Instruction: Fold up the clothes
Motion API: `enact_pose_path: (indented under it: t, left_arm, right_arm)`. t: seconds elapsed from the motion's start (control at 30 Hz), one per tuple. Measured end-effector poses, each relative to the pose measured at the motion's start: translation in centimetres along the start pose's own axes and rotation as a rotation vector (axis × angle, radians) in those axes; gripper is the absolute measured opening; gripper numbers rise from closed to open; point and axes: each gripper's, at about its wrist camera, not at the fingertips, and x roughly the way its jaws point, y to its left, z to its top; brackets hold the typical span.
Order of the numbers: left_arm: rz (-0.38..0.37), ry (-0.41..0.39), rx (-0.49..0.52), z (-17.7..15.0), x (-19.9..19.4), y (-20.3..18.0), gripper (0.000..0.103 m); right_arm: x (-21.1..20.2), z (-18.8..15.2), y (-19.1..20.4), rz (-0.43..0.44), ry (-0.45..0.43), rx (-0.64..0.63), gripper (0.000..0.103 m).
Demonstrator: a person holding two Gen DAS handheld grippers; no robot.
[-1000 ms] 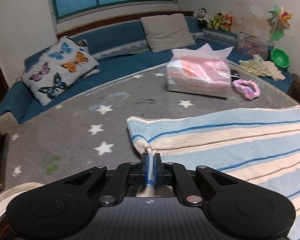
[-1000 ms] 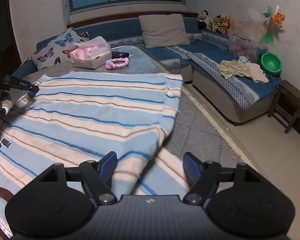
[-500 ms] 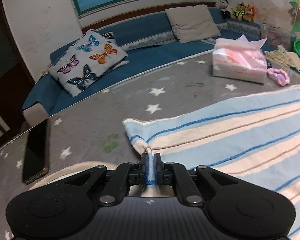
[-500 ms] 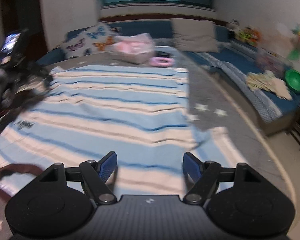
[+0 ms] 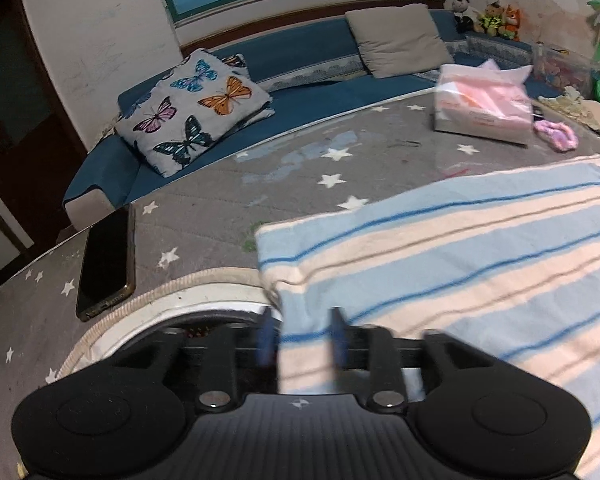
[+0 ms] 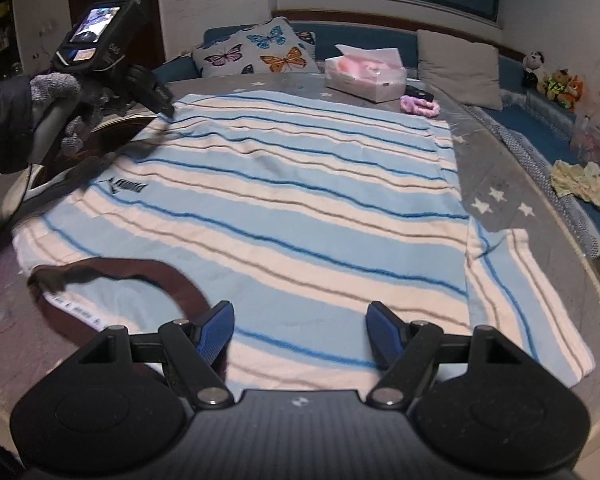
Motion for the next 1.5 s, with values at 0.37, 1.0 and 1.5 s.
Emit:
enact_pose_path:
  t: [0.37, 1.0, 1.5]
  left_arm:
    - [-0.136, -0.035, 0.066, -2.3, -5.0, -5.6, 0.081]
    - [-0.281, -0.063, 0.166, -6.1, -10.0, -12.8, 0.100]
    - [-0.270, -0.061, 0.124, -6.9, -10.3, -11.6, 0.103]
  right_arm:
    - [-2.4, -0.1, -6.6, -0.178, -0.101, 0.195, 0.075]
    - [-2.2, -4.2, -14.3, -0.401, -0.096, 0.471, 0.029]
    - [-8.0, -0.5, -10.1, -0.195, -0.297, 0.444, 0.005]
